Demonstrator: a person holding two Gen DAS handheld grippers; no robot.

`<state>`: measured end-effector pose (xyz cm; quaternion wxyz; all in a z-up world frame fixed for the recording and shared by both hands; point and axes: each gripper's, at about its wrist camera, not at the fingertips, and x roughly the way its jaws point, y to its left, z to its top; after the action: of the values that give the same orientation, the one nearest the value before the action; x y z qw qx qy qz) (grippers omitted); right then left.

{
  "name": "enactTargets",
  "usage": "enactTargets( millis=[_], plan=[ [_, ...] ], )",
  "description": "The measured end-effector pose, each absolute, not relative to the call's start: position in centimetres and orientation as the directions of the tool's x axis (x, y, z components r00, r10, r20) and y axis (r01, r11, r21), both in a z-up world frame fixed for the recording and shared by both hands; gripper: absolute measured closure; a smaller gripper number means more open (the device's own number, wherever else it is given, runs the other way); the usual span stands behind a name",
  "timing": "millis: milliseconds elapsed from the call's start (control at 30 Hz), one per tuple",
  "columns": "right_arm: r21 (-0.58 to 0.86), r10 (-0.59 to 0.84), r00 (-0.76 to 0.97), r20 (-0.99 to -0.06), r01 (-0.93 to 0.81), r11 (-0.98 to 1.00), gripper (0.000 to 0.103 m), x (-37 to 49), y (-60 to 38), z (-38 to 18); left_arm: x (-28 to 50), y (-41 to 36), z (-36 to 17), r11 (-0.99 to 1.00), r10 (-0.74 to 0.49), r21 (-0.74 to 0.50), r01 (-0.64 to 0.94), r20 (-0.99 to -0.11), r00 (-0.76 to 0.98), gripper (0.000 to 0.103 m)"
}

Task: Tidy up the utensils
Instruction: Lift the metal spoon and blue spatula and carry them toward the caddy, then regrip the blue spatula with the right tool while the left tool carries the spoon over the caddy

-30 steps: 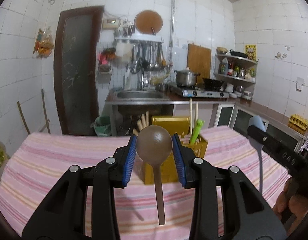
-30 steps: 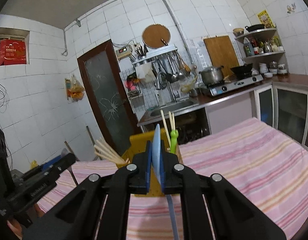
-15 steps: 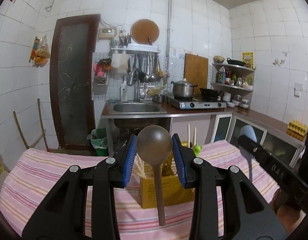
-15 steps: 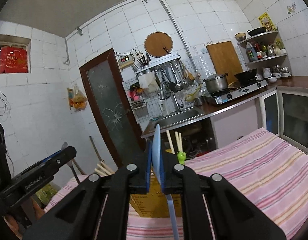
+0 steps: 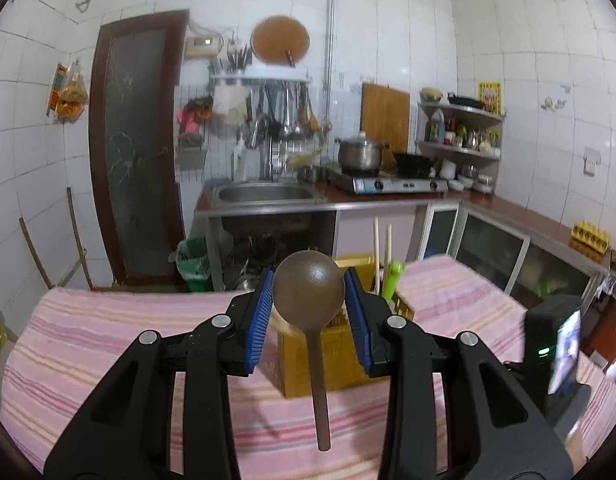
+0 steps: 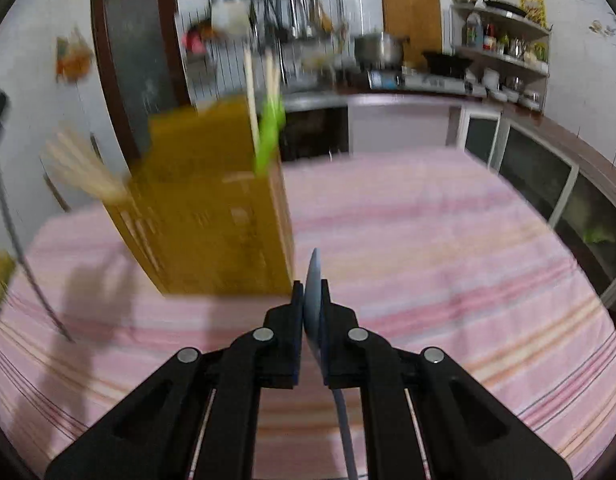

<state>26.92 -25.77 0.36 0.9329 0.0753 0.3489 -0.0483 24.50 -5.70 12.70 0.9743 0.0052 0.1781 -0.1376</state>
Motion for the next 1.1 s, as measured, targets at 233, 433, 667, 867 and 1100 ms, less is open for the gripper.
enactTargets(
  millis=[233, 433, 667, 867, 1100],
  plan=[
    [0.006, -0.127, 0.677, -0.725, 0.191, 0.982, 0.096, 27.9, -26.6, -3.2, 24.9, -5.3, 8.5, 0.966, -0.244, -0.038, 0.257, -0.469, 0.849, 0.068],
    [-0.005, -0.125, 0.636, -0.761, 0.187, 0.982, 0.096, 28.5, -26.6, -3.6, 26.5, -5.1, 4.4, 0.971, -0.211, -0.042, 0.237, -0.619, 0.757, 0.068],
    [0.009, -0.093, 0.604, -0.792, 0.165, 0.986, 0.094, 29.0, -26.7, -4.5, 28.9, -4.7, 2.1, 0.977, -0.196, -0.074, 0.201, -0.691, 0.696, 0.068],
    [0.079, -0.035, 0.621, -0.783, 0.155, 0.985, 0.037, 28.9, -28.6, -3.1, 29.9, -4.5, 0.8, 0.98, -0.175, -0.059, 0.191, -0.715, 0.677, 0.068],
    [0.07, 0.008, 0.552, -0.834, 0.091, 0.993, 0.037, 30.3, -28.7, -4.3, 30.4, -4.6, 0.2, 0.98, -0.178, -0.071, 0.186, -0.731, 0.659, 0.068]
  ],
)
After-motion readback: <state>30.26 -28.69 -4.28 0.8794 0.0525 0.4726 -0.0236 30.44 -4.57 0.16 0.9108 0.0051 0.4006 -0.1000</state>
